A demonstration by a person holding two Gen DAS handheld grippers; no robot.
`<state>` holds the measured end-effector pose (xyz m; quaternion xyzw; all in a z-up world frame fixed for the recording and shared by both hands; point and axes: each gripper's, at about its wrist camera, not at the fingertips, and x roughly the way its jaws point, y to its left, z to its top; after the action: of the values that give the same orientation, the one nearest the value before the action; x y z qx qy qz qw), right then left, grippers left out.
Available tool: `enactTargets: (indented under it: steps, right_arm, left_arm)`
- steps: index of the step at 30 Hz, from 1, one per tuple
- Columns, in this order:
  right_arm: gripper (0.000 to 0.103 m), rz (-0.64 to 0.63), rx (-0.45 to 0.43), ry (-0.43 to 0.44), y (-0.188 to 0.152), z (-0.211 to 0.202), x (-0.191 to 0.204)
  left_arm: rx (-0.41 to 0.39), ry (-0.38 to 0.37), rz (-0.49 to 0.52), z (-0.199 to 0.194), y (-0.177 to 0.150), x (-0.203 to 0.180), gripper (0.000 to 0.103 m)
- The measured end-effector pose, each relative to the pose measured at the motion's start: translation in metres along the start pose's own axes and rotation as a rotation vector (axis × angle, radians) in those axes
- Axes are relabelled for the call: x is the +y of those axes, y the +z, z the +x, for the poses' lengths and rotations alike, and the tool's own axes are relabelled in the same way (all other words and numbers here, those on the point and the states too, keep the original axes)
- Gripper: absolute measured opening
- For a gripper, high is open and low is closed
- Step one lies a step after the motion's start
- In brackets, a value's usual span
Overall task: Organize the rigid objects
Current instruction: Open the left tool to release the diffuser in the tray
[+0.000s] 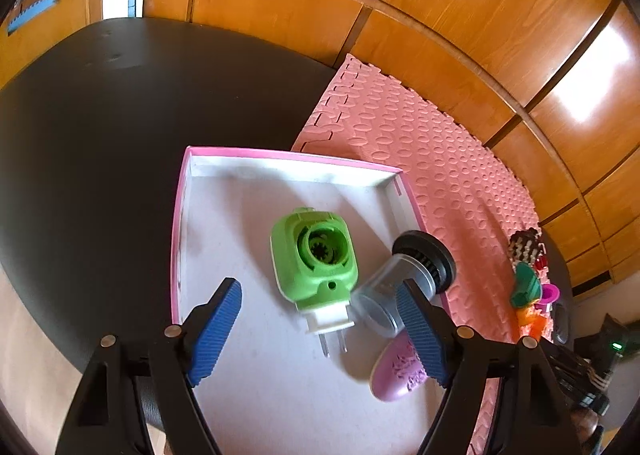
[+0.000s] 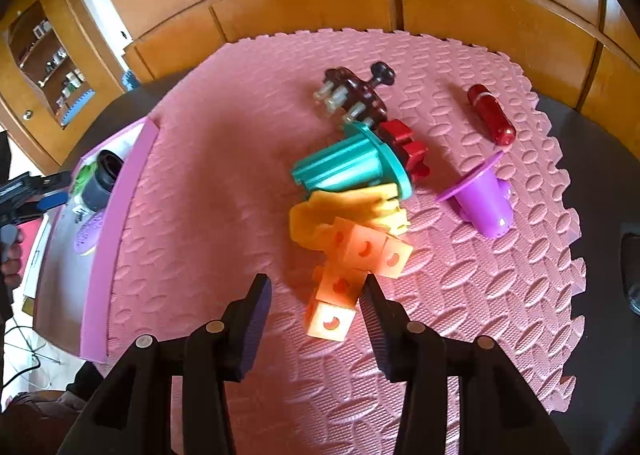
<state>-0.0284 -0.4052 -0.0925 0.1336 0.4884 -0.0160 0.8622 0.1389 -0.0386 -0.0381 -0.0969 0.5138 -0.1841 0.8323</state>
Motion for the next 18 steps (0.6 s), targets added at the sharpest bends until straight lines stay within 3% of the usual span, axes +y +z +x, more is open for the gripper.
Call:
enactTargets:
  steps: [2, 4, 9, 14, 18]
  right_arm:
    - [0.041, -0.001, 0.01, -0.018, -0.001, 0.002, -0.001]
    - [0.022, -0.014, 0.006, -0.031, -0.002, 0.002, 0.0]
    - [0.021, -0.104, -0.004, 0.051, -0.008, -0.004, 0.023]
    - [0.021, -0.145, 0.033, 0.034, -0.01, 0.007, 0.032]
    - [0.021, -0.138, 0.066, 0.027, -0.01, 0.016, 0.031]
  left_arm:
    - [0.0, -0.009, 0.0, -0.003, -0.004, -0.001, 0.08]
    - [0.001, -0.015, 0.006, -0.006, -0.008, -0.004, 0.08]
    - [-0.006, -0.021, 0.037, -0.014, -0.019, -0.01, 0.08]
    - [0.0, -0.019, 0.028, -0.017, -0.031, -0.006, 0.08]
    - [-0.009, 0.024, 0.045, -0.02, -0.044, -0.002, 0.08]
